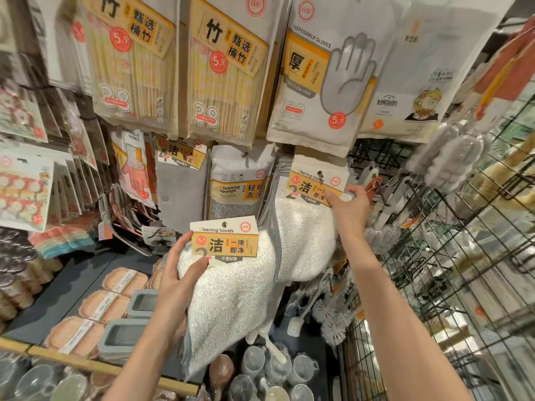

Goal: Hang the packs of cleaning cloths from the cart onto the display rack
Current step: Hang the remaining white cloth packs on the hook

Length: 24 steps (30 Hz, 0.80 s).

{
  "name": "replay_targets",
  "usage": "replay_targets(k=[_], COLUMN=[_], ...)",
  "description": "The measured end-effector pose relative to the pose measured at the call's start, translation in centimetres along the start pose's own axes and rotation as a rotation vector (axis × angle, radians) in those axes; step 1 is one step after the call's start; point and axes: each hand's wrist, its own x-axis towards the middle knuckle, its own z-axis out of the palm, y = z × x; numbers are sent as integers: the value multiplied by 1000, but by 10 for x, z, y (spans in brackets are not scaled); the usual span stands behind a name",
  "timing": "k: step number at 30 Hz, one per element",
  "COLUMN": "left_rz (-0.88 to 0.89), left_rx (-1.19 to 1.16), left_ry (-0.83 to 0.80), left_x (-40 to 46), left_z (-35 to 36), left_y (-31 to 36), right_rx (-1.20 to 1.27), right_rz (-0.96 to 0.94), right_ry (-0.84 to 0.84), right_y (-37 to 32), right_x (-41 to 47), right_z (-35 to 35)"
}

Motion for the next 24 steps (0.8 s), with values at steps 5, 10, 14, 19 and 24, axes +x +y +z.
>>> replay_targets(k=[5,10,14,19,24], left_rz=[-19,-21,-25,-15,-28], left_rx=[-19,-55,-87,-102,-95], left_ry=[14,-16,-25,-67,-65], left_x=[-1,-3,-5,-8,-13], left_z=[1,3,3,3,1], left_y=[4,6,6,10,9], right_rx=[-44,-50,-57,-60,-134], right_rz=[0,-6,-2,5,-32], right_ry=[13,20,35,80,13], right_y=[-2,1,3,3,10], right_x=[9,15,14,5,-6], right_z=[3,8,8,2,-10])
